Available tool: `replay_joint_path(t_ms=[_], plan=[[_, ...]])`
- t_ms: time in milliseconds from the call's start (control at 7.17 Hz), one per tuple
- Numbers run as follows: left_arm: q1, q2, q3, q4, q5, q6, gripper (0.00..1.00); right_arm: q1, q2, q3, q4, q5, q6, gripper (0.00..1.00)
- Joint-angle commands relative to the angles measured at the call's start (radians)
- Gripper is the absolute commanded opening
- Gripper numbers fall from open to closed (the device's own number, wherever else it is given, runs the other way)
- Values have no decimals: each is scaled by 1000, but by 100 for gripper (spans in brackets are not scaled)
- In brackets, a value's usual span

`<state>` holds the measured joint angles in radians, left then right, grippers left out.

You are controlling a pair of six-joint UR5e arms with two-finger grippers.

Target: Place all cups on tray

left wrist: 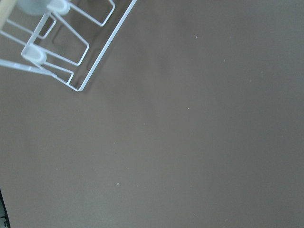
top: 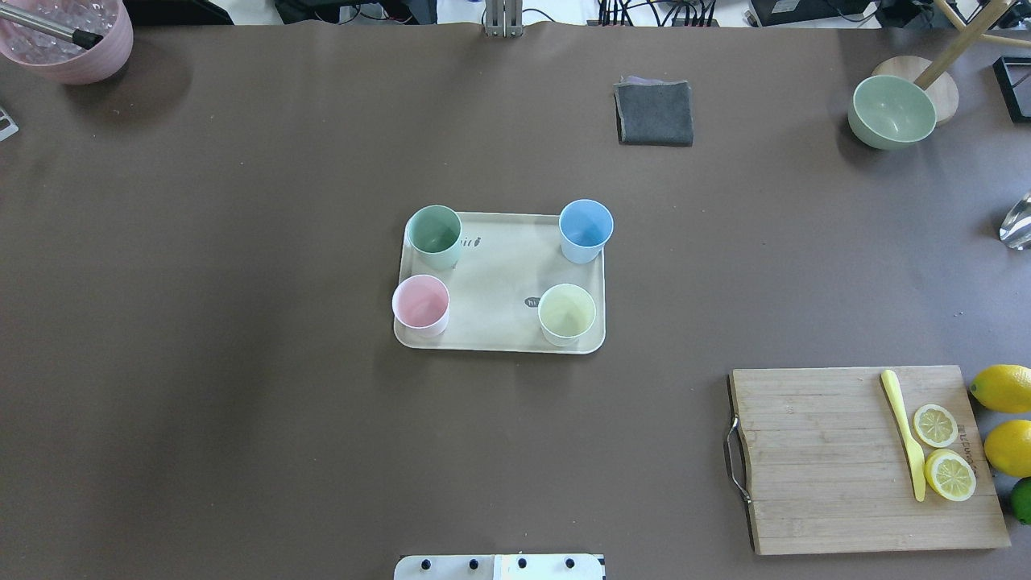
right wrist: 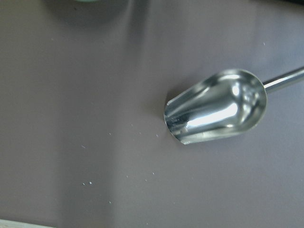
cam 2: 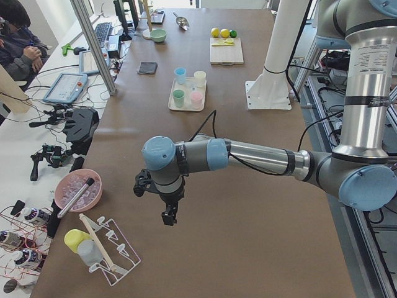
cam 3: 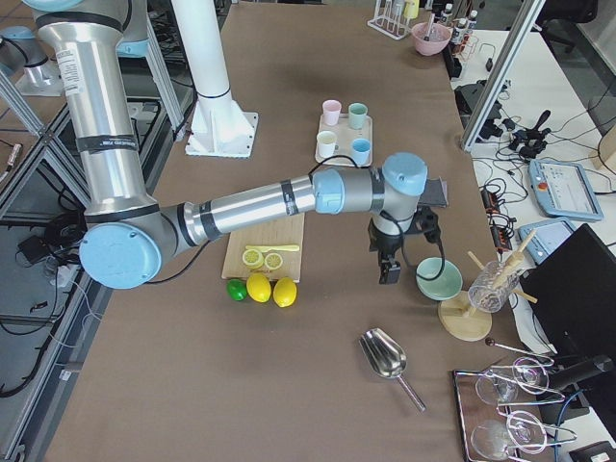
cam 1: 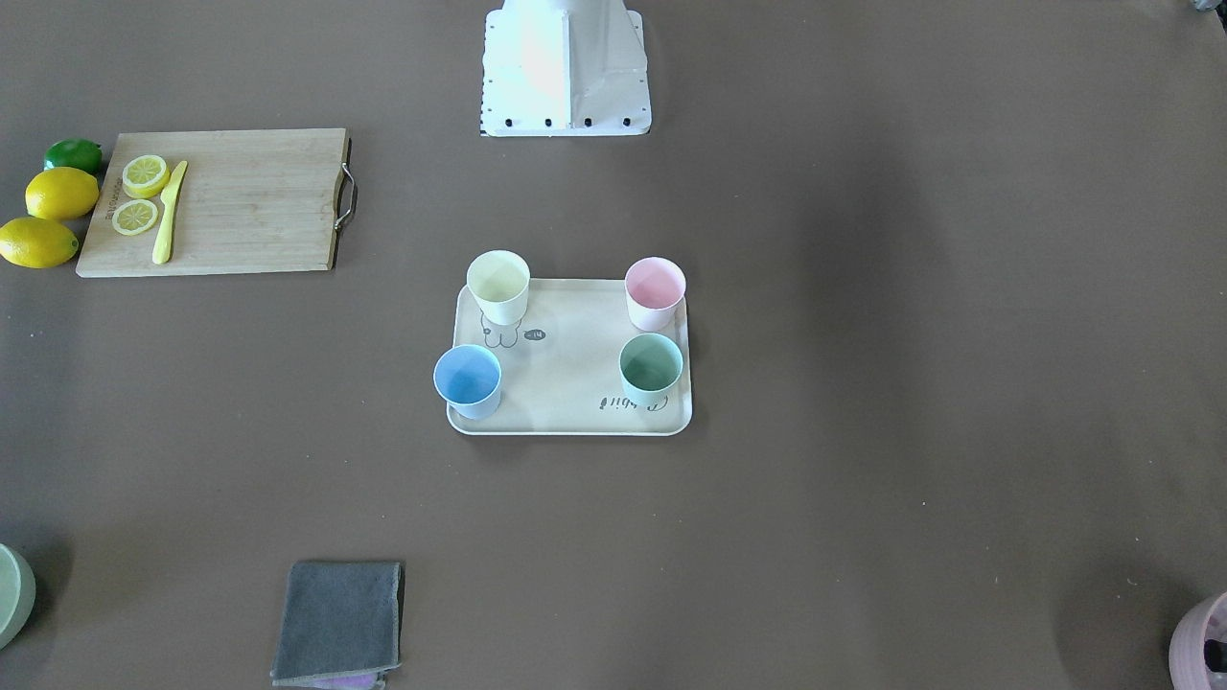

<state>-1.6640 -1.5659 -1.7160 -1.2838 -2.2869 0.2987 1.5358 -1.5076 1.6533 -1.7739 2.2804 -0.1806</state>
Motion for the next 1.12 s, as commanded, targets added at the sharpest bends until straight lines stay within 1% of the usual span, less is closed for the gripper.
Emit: replay_joint_path(t_ms=[0,140,279,419,558,698,977], plan=[[0,51,18,-76,-3,-104,98,12,-37,-14,-8,-6,-3,100],[0,99,30,-186,-3,-156,98,30,-33,-4,-13,-10,-3,100],[6,127,33,-256,-3,-220,98,47,-22,-1,-33,-7,-3,100],[9,129,30,-265,-12,-221,98,52,-25,35,-77,-7,-5,100],[9,130,39,-264,-78,-224,98,59,-49,60,-84,-10,-7,100],[9,130,74,-279,-88,-218,98,61,-71,62,-75,-12,-10,100],[9,130,79,-282,-77,-217,98,63,-82,63,-70,-12,-14,100]])
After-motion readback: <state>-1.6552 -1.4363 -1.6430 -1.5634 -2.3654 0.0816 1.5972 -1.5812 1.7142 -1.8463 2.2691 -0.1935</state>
